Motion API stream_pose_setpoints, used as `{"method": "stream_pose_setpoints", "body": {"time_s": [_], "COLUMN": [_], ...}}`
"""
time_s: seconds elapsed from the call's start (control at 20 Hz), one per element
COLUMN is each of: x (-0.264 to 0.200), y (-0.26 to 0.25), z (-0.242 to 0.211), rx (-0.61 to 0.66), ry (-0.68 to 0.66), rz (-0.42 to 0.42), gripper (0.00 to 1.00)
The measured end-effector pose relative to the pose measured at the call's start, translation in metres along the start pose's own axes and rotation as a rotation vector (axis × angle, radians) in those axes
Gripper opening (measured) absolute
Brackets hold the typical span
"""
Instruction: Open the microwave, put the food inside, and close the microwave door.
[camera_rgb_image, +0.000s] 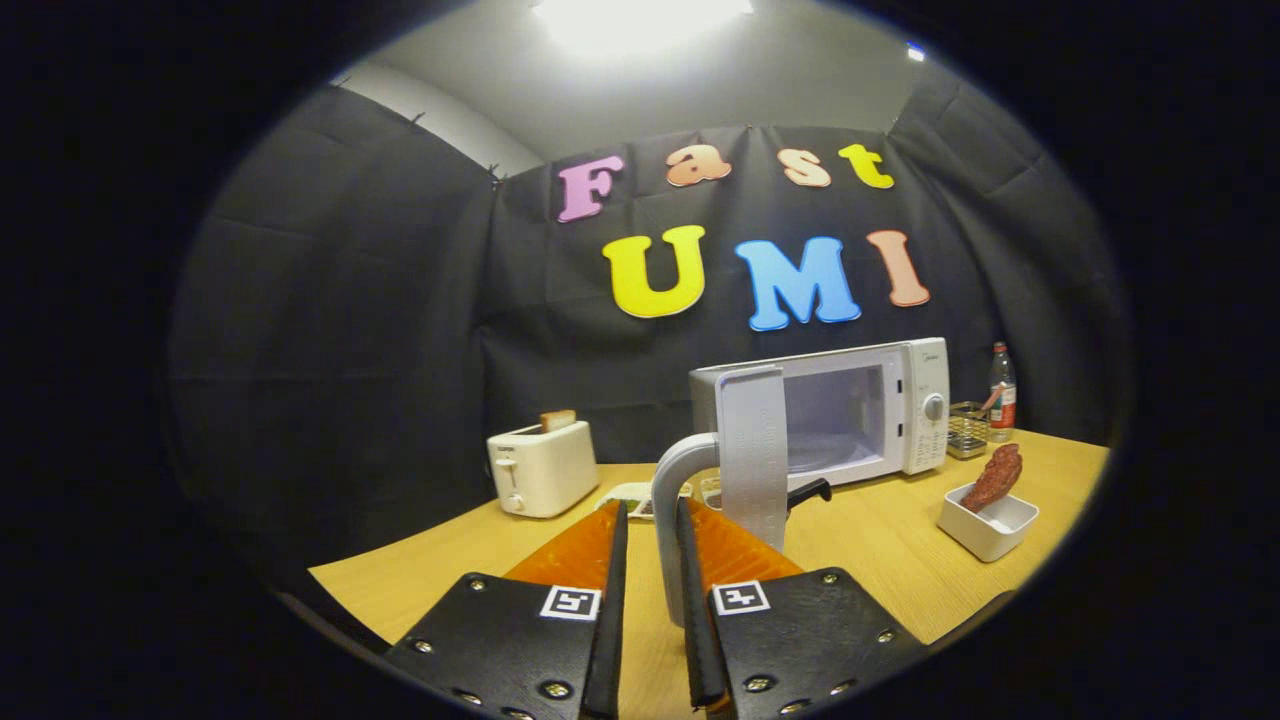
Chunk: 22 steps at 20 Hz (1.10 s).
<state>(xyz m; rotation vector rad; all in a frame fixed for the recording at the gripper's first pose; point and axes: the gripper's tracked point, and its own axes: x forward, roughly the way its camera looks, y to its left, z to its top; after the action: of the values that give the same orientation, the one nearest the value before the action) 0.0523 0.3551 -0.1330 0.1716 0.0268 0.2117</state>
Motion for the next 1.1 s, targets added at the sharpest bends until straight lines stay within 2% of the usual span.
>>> {"method": "stream_pose_setpoints", "body": {"time_s": [0.05,0.1,0.2,0.25,0.45,0.55,0.8,0.9,1.1], "x": [-0.008,-0.014,-0.03,-0.037,-0.051,-0.054,-0.041,-0.03,-0.014], "y": [0.008,0.01,-0.02,-0.044,-0.124,-0.174,-0.291,-0.325,-0.399], "z": [0.001,0.002,0.013,0.018,0.045,0.055,0.05,0.037,-0.002], "rx": [-0.011,-0.027,-0.086,-0.125,-0.189,-0.202,-0.211,-0.166,0.028], "ry": [0.015,0.025,0.026,0.012,-0.058,-0.075,-0.01,0.029,0.132], "rz": [0.095,0.152,0.169,0.157,0.124,0.066,-0.059,-0.061,-0.129], "gripper": [0.31,0.37,0.66,0.71,0.72,0.72,0.71,0.71,0.72]}}
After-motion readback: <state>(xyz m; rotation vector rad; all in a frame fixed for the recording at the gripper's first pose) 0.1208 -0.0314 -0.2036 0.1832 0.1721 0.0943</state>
